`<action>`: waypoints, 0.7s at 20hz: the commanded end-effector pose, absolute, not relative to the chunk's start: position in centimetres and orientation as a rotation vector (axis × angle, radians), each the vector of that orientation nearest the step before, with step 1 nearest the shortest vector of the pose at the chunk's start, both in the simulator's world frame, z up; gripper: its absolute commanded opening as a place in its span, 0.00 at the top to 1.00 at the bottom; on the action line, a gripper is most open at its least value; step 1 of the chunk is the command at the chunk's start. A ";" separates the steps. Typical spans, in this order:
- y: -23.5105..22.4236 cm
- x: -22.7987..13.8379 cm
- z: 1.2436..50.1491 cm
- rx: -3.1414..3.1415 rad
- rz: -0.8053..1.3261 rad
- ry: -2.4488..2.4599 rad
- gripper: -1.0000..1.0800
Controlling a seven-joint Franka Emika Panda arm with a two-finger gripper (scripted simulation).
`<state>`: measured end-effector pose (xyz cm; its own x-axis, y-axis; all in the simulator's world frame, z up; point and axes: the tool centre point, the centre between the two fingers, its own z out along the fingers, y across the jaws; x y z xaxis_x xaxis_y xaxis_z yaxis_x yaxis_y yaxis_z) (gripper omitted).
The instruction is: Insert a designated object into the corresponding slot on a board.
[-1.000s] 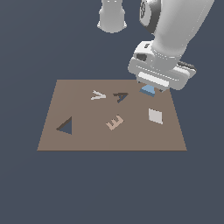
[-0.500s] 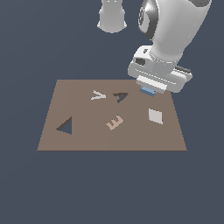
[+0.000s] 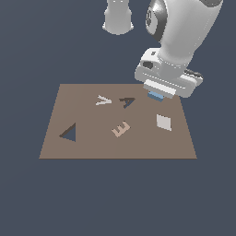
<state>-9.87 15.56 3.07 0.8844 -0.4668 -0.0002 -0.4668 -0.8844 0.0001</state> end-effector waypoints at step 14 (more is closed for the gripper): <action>12.9 -8.9 3.4 3.055 0.000 -0.732 1.00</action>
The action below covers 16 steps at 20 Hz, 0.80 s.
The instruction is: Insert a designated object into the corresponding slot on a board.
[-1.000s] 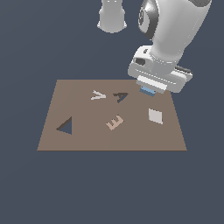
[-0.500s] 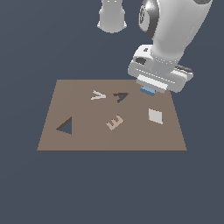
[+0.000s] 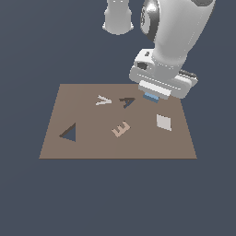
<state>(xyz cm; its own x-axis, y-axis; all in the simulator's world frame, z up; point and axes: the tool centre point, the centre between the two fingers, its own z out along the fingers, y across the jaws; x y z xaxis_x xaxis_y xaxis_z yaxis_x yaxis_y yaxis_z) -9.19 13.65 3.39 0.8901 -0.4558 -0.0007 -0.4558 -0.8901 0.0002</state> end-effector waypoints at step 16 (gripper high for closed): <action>-1.1 -3.1 3.7 3.083 -0.001 -0.604 1.00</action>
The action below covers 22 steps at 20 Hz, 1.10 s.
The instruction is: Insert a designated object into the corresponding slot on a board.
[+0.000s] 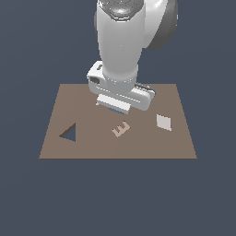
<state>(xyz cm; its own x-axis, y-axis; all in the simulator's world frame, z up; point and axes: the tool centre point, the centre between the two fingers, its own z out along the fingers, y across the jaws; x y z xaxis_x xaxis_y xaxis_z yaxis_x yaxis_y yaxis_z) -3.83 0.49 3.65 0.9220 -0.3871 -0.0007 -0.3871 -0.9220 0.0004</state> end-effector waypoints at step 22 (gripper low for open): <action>-15.4 5.3 4.0 3.108 -0.001 -0.461 1.00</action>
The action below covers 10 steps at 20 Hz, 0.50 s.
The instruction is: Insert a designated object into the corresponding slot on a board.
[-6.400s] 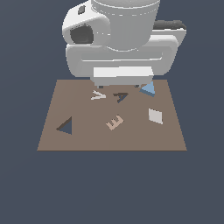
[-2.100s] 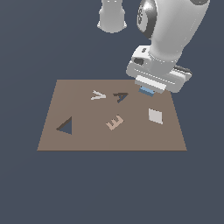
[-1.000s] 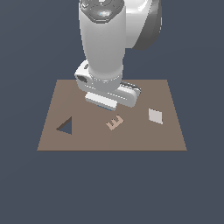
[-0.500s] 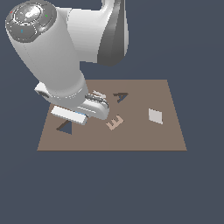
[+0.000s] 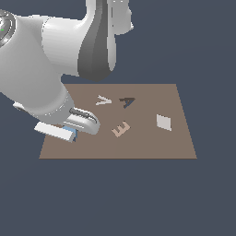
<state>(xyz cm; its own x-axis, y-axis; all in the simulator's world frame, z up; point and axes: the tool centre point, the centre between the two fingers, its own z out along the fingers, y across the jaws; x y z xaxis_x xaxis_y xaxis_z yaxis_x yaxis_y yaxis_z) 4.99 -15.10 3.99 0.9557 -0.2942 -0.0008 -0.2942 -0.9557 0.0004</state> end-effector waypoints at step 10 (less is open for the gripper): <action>-15.9 5.7 3.8 3.108 -0.001 -0.457 1.00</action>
